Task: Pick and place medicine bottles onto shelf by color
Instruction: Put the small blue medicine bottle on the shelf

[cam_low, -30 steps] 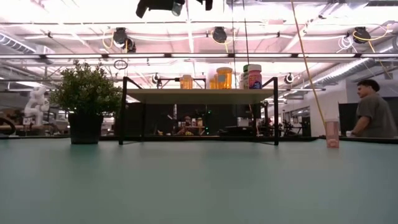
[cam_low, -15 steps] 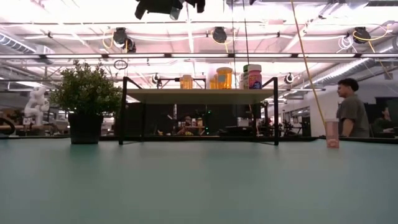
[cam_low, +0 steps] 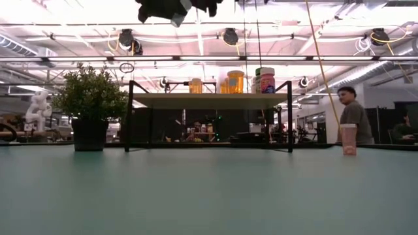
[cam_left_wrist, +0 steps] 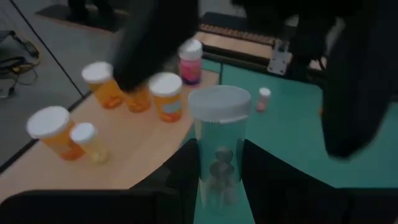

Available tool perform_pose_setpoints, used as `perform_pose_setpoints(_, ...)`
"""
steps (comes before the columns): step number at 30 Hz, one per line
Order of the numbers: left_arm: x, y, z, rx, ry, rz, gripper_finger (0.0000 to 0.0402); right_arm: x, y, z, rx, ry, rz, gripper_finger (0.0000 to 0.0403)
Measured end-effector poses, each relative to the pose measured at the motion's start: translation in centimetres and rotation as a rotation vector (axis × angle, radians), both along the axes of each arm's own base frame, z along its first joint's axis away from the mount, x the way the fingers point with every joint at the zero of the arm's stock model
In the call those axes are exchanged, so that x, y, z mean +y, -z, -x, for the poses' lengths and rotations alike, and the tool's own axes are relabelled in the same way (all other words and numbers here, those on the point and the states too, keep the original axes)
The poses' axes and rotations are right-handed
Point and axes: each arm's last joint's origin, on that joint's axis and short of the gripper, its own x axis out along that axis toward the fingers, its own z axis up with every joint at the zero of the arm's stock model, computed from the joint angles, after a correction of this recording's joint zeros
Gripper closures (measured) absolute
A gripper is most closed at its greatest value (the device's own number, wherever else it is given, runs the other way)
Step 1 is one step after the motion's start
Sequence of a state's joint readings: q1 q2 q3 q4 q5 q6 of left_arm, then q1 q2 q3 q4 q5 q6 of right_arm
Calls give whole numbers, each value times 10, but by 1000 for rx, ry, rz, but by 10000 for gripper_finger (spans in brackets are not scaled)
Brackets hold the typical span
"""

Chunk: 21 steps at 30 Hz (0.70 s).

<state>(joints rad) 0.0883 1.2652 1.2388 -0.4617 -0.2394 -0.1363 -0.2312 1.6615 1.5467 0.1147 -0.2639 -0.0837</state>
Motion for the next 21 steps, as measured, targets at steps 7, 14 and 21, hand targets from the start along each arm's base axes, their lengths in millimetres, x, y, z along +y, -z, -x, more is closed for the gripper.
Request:
perform_pose_setpoints(7,6,0,-6,-28,-22,-13,293,1,5,-2,35,5,-84,140)
perform_pose_setpoints(14,7,5,-10,7,13,-25,293,8,9,-1,92,-25,-92,140)
perform_pose_setpoints(21,6,2,-11,-22,26,-66,293,9,8,24,276,74,-96,140)
